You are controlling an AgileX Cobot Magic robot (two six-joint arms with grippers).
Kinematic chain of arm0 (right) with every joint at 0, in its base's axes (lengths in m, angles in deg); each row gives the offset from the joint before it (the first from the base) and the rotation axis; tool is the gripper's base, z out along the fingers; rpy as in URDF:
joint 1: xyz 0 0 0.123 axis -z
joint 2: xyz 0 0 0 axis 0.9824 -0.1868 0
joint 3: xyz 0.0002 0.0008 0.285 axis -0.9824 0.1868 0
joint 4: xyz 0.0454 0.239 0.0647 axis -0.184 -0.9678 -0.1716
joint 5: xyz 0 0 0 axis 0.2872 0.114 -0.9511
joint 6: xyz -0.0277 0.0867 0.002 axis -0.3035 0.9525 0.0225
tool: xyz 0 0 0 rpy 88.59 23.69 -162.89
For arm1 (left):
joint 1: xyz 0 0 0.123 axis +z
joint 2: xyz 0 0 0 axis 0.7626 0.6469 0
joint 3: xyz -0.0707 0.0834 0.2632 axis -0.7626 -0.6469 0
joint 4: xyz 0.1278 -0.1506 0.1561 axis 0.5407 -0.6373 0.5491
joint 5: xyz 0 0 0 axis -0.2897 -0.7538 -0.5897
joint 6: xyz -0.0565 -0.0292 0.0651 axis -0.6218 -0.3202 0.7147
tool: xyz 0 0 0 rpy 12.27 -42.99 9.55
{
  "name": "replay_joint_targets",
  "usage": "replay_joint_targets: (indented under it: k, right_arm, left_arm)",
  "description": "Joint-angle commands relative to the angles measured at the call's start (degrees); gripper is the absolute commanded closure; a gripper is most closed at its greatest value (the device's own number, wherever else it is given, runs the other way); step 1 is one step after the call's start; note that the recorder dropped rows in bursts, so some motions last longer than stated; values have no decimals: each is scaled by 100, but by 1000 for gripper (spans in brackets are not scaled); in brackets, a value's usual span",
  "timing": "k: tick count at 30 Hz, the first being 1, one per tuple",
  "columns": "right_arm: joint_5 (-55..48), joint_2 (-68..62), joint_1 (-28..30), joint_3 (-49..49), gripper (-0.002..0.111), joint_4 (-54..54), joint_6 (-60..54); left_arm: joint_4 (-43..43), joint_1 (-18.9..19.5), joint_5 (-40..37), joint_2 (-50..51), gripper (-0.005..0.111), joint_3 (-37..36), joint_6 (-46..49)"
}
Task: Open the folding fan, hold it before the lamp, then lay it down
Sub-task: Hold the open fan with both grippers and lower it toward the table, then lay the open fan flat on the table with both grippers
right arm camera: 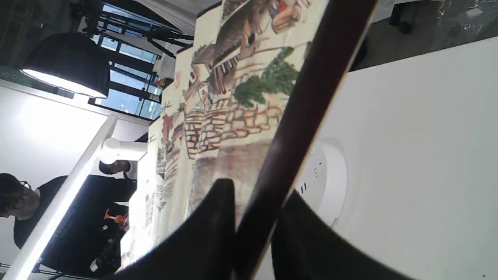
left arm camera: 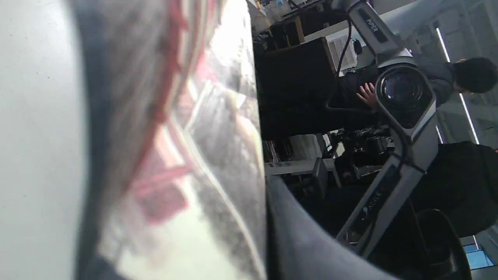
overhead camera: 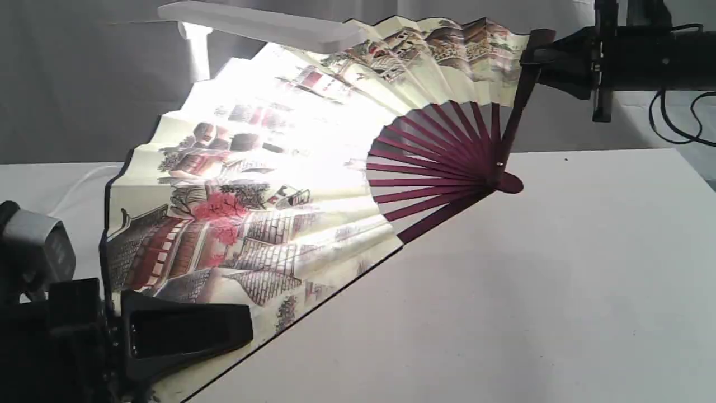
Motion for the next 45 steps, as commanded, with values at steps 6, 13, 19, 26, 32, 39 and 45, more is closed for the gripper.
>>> replay_joint_targets:
  k: [6, 13, 19, 26, 32, 39, 45]
  right_arm:
    - [524, 0, 154, -12, 108, 528, -526]
    - [524, -21, 154, -12, 108, 851, -580]
    - [524, -21, 154, -12, 108, 1133, -632]
    - [524, -21, 154, 139, 108, 1376, -726]
    - [524, -21, 154, 889, 108, 904, -1444]
    - [524, -21, 307, 1448, 108, 525, -2121]
    - [524, -21, 731, 1982, 108, 396, -2633]
  left_arm:
    - [9, -12, 812, -180, 107, -5, 382]
    - [-95, -12, 352, -157, 107, -5, 481]
    - [-288, -12, 362, 52, 107, 8, 828]
    - [-658, -12, 400, 493, 107, 22, 1284]
    - [-946, -12, 385, 723, 107, 128, 1594]
    - [-847, -12, 385, 1205, 107, 473, 1551]
    - [-873, -12, 400, 1765, 107, 594, 1723]
